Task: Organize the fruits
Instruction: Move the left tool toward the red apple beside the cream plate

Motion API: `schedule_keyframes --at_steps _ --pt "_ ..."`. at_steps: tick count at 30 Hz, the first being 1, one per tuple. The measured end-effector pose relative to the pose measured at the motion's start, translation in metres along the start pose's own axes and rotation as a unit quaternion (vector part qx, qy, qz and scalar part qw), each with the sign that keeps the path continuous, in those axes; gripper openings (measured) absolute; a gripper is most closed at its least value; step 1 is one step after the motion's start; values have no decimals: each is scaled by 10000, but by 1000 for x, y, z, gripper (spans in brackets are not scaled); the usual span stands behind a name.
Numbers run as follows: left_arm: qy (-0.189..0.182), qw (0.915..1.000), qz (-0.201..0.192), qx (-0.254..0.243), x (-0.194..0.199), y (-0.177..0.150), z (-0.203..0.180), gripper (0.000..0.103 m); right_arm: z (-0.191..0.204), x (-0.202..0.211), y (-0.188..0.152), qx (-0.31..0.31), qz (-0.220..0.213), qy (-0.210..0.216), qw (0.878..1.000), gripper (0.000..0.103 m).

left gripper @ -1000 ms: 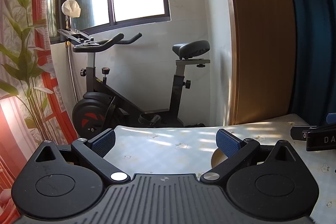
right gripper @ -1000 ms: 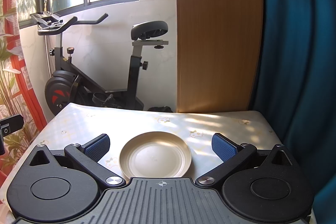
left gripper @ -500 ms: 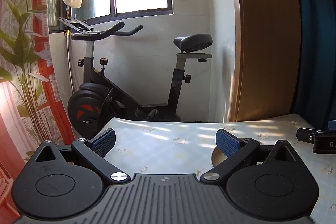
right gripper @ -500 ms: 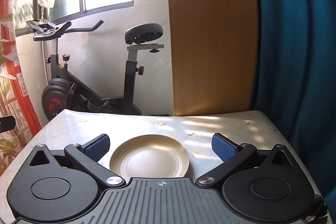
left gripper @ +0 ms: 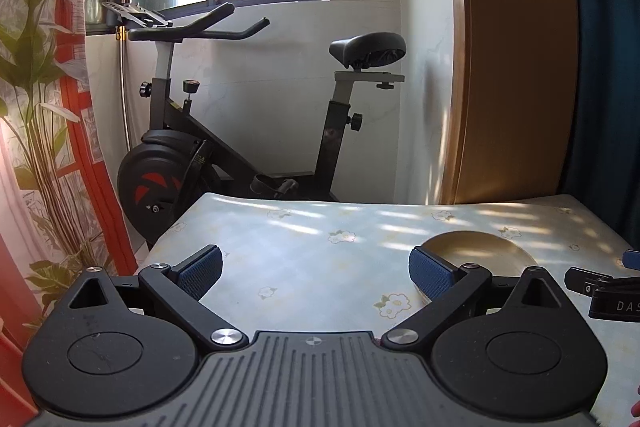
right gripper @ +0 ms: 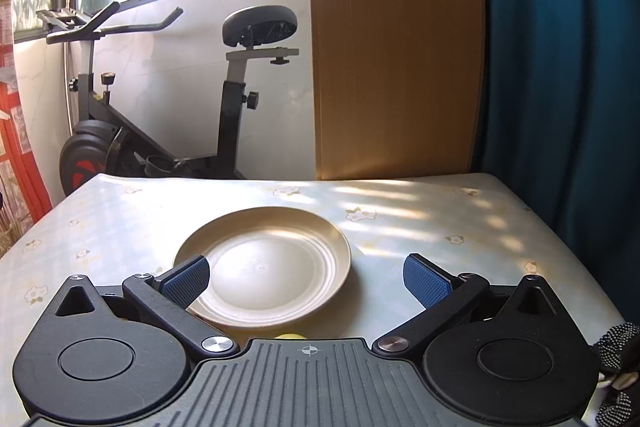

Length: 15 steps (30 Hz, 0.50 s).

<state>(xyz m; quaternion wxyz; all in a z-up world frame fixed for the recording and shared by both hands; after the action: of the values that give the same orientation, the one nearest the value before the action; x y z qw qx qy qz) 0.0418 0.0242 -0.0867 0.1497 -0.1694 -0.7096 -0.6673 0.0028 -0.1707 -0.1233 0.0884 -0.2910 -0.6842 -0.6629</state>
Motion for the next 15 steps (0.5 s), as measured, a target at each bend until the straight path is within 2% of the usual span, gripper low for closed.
schedule_keyframes --at_steps 3,6,12,15 --pt "-220 9996 187 10 -3 -8 6 100 6 -4 -4 92 174 309 9993 103" --pt "-323 9992 224 113 -5 -13 9 100 13 -5 -6 192 322 384 9986 103" --pt "-229 9995 196 30 -7 -24 5 100 20 -6 -13 262 464 576 9969 103" --pt "-34 9997 168 -155 -9 -27 0 100 19 -6 -18 200 507 678 9962 103"
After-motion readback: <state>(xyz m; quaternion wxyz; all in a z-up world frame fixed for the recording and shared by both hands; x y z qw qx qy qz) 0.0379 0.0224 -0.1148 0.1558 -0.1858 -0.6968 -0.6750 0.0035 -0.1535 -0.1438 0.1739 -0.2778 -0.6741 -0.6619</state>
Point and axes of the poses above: each gripper's, at about its wrist camera, not at the fingertips, and x roughly against the way its jaws point, z to its left, y to its top, the point moved 1 cm from there along -x, roughly the way its jaws point, and after that the axes turned 9 degrees about x, right-handed, at the moved point
